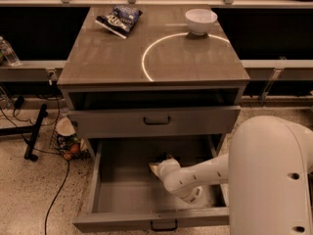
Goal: Pick rxbar blueberry from middle drawer and place on counter
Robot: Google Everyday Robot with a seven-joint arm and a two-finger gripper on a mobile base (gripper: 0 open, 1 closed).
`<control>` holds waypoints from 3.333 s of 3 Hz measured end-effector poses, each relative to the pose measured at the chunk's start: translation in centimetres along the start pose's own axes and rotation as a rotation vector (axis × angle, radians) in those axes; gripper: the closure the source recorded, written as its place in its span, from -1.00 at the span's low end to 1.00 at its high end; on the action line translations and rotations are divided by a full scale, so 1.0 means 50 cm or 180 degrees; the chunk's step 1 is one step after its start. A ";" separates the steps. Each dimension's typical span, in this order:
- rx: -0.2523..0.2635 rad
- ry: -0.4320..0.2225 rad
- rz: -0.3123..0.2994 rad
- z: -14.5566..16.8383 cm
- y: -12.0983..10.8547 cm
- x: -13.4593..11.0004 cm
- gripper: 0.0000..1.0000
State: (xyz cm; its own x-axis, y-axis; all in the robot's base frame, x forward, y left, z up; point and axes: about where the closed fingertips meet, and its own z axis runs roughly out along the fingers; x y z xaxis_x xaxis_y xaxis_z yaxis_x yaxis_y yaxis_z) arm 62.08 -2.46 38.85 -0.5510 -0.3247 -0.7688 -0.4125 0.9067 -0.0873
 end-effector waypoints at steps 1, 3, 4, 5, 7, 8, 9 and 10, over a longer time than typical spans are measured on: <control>-0.0032 -0.0136 -0.0048 -0.048 -0.054 -0.049 1.00; -0.0389 0.0468 -0.0343 -0.135 -0.138 -0.065 1.00; -0.0743 0.1268 -0.0487 -0.174 -0.099 0.019 1.00; -0.0757 0.1918 -0.0554 -0.245 -0.154 0.096 1.00; -0.0643 0.1687 -0.0467 -0.335 -0.253 0.012 1.00; -0.0753 0.1340 -0.0403 -0.387 -0.288 -0.080 1.00; -0.0847 0.0837 -0.0287 -0.522 -0.386 -0.139 1.00; -0.0847 0.0837 -0.0287 -0.522 -0.386 -0.139 1.00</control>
Offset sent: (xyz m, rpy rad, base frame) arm -0.0480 -0.0437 0.0658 0.0347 0.2865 0.3042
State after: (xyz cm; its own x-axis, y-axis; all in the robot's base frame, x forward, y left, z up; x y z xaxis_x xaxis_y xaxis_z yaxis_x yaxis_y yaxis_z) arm 54.94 -24.71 62.43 -0.6568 -0.4893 -0.5738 -0.6228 0.7810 0.0469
